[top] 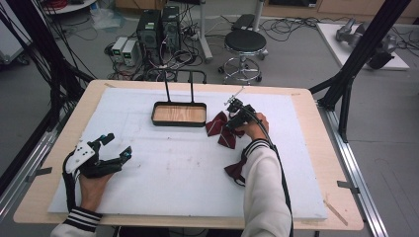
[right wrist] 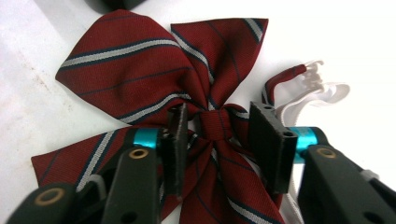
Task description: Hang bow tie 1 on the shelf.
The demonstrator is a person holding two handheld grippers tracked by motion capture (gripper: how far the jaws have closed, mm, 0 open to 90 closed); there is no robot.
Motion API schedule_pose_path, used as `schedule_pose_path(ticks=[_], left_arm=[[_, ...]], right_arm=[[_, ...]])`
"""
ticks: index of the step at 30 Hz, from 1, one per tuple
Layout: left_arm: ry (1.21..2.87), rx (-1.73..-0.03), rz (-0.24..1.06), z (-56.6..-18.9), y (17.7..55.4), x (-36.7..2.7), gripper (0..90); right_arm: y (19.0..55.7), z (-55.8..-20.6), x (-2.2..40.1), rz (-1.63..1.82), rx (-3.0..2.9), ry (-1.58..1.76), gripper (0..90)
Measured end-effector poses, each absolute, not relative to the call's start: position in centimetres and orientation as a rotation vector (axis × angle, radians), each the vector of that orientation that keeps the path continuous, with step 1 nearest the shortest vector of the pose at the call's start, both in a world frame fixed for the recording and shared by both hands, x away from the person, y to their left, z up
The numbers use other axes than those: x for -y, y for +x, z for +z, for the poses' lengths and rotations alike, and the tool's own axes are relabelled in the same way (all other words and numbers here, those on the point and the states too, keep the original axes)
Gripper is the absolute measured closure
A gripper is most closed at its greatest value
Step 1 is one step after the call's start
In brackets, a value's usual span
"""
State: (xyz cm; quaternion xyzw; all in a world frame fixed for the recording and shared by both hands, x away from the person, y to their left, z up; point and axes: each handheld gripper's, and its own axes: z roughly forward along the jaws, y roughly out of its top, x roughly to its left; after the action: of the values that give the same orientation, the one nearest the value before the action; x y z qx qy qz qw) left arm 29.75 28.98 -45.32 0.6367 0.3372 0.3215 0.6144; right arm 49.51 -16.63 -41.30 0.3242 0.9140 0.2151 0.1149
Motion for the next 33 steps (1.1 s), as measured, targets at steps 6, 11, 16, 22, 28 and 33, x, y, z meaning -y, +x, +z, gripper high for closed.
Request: schedule_pose_path(ticks=[6, 11, 16, 22, 28, 33], left_arm=[[1.467, -0.778, 0.742, -45.3, 29.8, -29.0, 15.9], [1.47, -0.775, 0.743, -45.3, 29.8, -29.0, 15.9], [1.467, -0.775, 0.743, -45.3, 29.8, -29.0, 15.9], [1.467, -0.777, 0.742, -45.3, 29.8, -29.0, 15.9], [1.467, -0.778, 0.743, -45.3, 29.8, -29.0, 15.9], [1.467, -0.778, 0.742, -45.3, 29.7, -29.0, 15.9]], right_arm=[[49.5, -41.7, 16.2, 0.581, -2.704, 0.947, 72.0], [49.5, -41.7, 16.1, 0.566, -2.695, 0.957, 75.1], [49.4, -41.6, 15.9, 0.558, -2.692, 0.951, 75.4], [49.3, -41.6, 16.0, 0.569, -2.689, 0.944, 75.7], [49.0, -41.1, 16.0, 0.606, -2.67, 0.938, 75.8], [48.8, -40.5, 16.3, 0.665, -2.646, 0.931, 75.9]])
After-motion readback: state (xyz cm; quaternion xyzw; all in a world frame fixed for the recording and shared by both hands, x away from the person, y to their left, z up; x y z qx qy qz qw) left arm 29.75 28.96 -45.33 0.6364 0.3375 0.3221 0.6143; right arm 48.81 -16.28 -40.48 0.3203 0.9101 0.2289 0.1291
